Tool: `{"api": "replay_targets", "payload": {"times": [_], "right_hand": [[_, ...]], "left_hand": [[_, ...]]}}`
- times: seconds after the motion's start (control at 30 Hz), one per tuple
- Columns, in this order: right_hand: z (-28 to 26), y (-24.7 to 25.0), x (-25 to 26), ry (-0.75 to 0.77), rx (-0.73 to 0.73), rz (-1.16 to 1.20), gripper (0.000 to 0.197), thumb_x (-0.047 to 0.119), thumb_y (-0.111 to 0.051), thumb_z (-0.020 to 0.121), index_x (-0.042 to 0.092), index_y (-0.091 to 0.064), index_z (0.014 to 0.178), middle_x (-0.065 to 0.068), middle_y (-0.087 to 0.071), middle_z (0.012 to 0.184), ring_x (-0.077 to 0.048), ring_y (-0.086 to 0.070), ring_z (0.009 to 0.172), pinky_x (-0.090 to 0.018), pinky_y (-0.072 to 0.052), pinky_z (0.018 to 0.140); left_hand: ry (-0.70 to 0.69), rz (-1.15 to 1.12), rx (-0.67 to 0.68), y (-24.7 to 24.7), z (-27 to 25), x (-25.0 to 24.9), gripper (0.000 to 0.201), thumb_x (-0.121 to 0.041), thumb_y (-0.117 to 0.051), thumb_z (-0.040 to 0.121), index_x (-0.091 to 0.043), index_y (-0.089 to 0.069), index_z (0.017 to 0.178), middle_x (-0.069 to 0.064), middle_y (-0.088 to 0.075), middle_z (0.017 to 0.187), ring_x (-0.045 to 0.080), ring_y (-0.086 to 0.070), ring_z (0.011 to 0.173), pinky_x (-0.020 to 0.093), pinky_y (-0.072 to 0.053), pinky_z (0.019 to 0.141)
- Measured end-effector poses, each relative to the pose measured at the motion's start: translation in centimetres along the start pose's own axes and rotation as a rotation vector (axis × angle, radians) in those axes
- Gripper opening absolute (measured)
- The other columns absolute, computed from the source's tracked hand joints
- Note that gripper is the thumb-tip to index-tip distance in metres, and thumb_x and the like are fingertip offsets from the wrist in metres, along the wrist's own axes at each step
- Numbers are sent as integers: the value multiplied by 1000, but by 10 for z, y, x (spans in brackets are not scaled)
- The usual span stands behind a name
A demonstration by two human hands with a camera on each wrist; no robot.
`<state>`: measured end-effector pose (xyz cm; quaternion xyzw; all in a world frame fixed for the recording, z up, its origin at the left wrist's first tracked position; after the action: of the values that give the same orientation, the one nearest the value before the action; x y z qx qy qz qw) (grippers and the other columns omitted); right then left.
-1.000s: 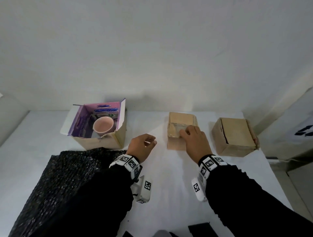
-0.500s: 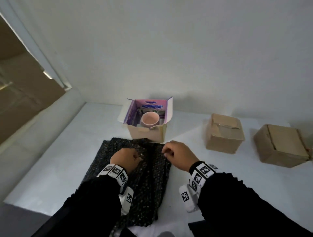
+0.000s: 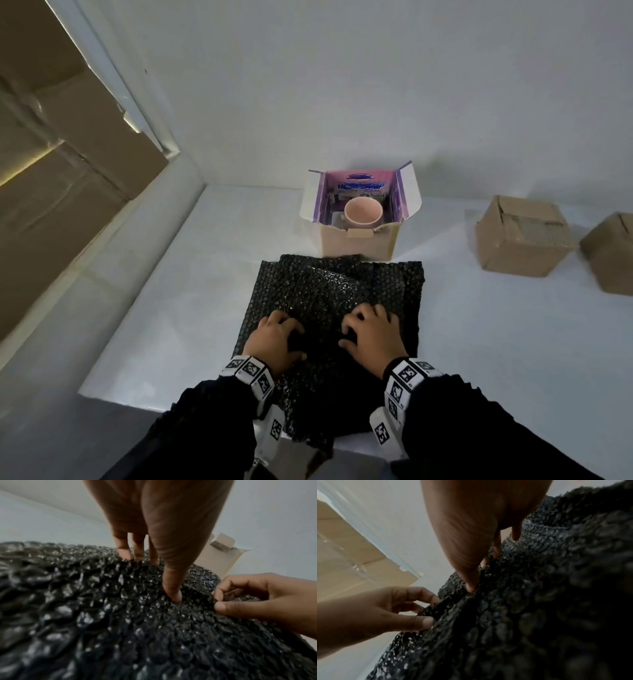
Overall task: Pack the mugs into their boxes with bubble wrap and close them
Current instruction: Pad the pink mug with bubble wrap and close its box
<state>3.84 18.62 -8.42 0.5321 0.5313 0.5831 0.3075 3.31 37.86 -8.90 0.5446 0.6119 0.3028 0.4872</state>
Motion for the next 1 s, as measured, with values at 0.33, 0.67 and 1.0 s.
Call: {"api": "replay_targets", "payload": {"times": [0.33, 0.67, 1.0], "right_hand": [[-2, 84, -27, -81, -590, 585, 7, 14, -56, 94, 18, -51, 95, 7, -64, 93, -15, -61, 80, -32, -46, 71], [-11, 84, -97, -488, -629, 1022, 17, 25, -49, 87, 20, -65, 88, -4, -65, 102, -20, -59, 101, -34, -45, 94], [-13, 82, -87, -425, -528, 973, 16, 22, -72, 86, 19, -63, 98, 1, -70, 94, -17, -66, 90, -41, -54, 88]], "left_hand": [[-302, -401, -464, 67, 4, -35, 43, -48, -56, 90, -21, -47, 122, -4, -49, 123, 15, -58, 99, 33, -51, 80], [-185, 200, 33, -2, 31, -24, 80, -68, -67, 71, -34, -39, 138, 0, -35, 138, 25, -35, 127, 42, -40, 102], [-369, -391, -262, 45, 28, -46, 47, -67, -41, 86, -34, -65, 109, -11, -63, 114, 13, -56, 109, 43, -45, 96]]}}
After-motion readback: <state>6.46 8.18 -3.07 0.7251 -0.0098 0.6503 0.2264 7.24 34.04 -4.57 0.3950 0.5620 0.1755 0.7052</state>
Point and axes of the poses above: each hand's wrist, its own z-axis towards the middle knuckle, its own y-axis out of the back of the hand, x = y × z, the point moved 8 cm from there along z, towards the middle knuckle
